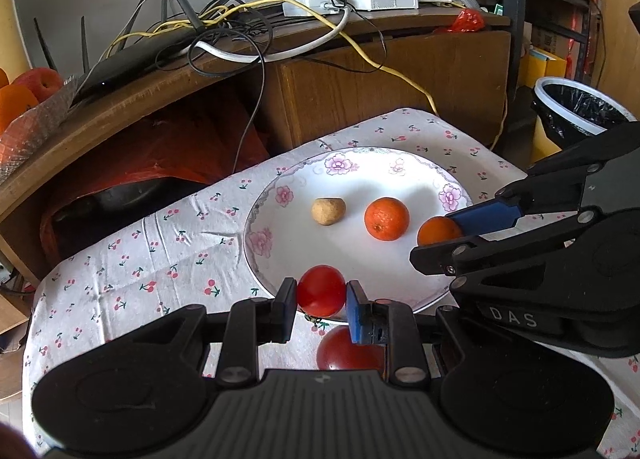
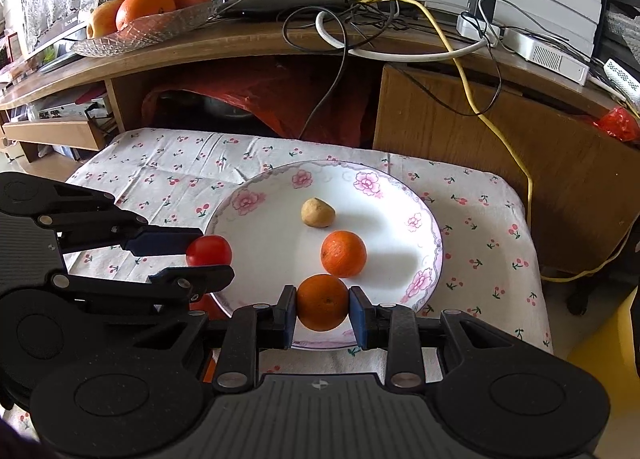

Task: Organize fruits
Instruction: 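Carry the orange into the bowl and open the right tool while the left tool carries the tomato, then lower the red tomato into the bowl and open the left tool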

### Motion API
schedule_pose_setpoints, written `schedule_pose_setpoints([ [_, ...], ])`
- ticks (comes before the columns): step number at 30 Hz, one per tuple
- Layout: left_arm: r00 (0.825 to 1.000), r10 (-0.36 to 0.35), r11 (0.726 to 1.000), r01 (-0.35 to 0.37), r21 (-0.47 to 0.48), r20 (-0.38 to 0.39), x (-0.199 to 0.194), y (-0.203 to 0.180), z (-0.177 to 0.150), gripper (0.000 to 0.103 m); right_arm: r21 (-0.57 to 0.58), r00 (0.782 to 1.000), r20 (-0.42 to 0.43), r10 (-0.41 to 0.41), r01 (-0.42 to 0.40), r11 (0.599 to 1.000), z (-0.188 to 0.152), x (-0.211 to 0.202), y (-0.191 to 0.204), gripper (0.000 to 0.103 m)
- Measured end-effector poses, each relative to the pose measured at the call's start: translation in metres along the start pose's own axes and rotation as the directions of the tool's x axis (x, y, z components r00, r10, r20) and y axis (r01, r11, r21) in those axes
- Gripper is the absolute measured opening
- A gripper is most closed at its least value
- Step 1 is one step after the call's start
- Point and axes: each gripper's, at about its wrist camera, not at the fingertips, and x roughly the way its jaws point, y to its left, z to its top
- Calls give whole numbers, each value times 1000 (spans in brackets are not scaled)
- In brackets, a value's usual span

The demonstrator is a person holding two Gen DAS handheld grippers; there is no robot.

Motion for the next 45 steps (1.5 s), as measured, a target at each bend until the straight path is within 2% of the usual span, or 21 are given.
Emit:
schedule_pose_setpoints([
  [13,1000,9,1000,-9,6,-8,15,0,0,33,-11,1000,-18,-17,17,1000,2,14,-4,27],
  [31,1000,18,1000,-18,-3,-8,18,3,1,35,-20,999,-25,-36,35,999,3,19,-2,28],
  [45,1000,31,999,-31,-10,3,10,8,5,37,3,999,1,-35,35,999,7,12,-7,39],
])
